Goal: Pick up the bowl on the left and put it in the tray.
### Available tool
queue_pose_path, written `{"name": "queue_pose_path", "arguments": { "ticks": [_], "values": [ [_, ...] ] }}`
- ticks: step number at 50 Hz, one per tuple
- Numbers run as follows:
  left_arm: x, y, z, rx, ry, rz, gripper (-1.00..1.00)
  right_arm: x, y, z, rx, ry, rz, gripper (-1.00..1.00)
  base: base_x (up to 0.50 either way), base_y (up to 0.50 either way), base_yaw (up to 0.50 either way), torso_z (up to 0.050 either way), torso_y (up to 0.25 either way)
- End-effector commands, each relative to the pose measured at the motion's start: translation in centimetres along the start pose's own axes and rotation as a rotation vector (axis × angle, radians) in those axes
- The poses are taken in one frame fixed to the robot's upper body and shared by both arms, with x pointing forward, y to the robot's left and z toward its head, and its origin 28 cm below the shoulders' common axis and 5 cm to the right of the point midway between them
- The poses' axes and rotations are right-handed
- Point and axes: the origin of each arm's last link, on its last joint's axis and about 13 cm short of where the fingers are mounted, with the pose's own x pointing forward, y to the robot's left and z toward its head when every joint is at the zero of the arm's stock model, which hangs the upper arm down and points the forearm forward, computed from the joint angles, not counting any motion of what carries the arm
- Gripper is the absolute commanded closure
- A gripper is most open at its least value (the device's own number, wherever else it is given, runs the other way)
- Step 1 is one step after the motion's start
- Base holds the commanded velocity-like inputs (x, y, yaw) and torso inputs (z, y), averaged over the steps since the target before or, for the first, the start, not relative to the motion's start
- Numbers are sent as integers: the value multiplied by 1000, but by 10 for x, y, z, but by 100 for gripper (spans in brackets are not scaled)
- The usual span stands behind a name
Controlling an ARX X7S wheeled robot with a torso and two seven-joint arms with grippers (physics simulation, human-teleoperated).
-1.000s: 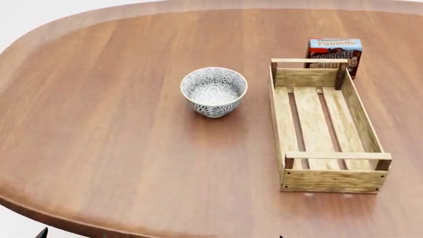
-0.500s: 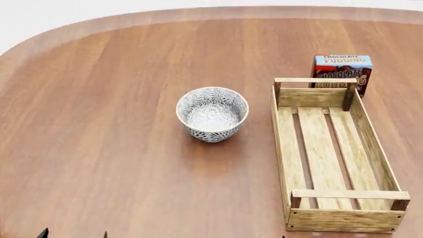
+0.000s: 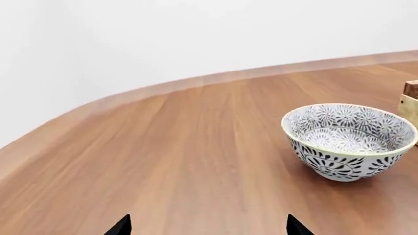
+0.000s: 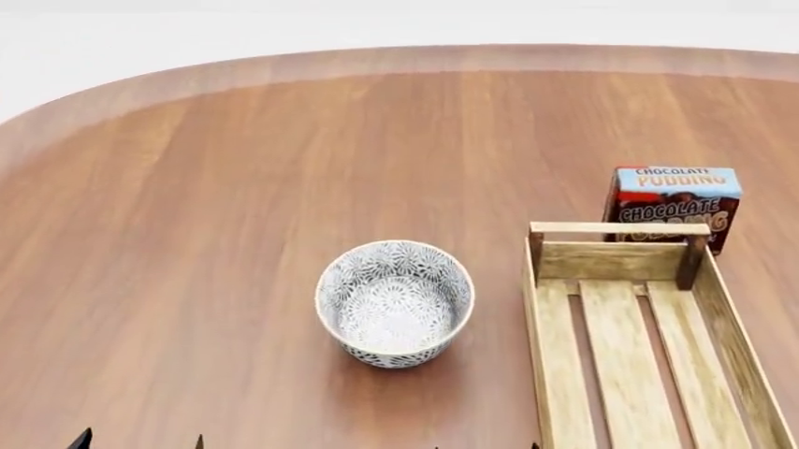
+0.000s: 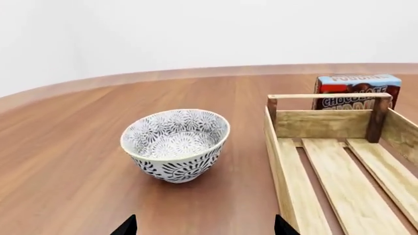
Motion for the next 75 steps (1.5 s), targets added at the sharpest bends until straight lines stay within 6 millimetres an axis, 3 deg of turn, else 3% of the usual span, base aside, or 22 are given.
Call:
{"name": "queue_pose_path", "arguments": {
  "ticks": [1,10,15,20,25,27,30,33,43,52,75],
  "values": [
    [-3,-1,1,-42,-44,-31,-100,-2,1,1,12,-23,-12,-100,500,0,0,0,0],
    [1,0,-1,-4,9,19,-100,1,0,5,-11,21,-43,-100,297,0,0,0,2],
    [3,4,15,-6,32,-1,-100,1,0,19,-21,58,-12,-100,0,0,0,0,0],
    [4,11,41,28,44,-2,-100,0,-2,49,-48,58,0,-100,0,0,0,0,0],
    [-1,18,70,3,40,-27,-100,-4,-6,88,-62,44,4,-100,0,0,0,0,0],
    [-5,21,86,-7,23,-44,-100,-9,-5,113,-54,15,19,-100,0,0,0,0,0],
    [-8,22,92,-1,11,-57,-100,-12,-4,124,-46,3,43,-100,0,0,0,0,0],
    [-12,26,110,5,-8,-72,-100,-17,-3,149,-76,-18,36,-100,0,0,0,0,0],
    [-20,30,139,-8,-24,-97,-100,-24,1,187,-48,-29,79,-100,0,0,0,0,0],
    [-21,31,149,-11,-57,-101,-100,-26,1,198,-79,-53,66,-100,0,0,0,0,0],
    [-21,33,143,-48,-71,-136,-100,-24,3,188,-97,-26,72,-100,0,0,0,43,0]
  ]
}}
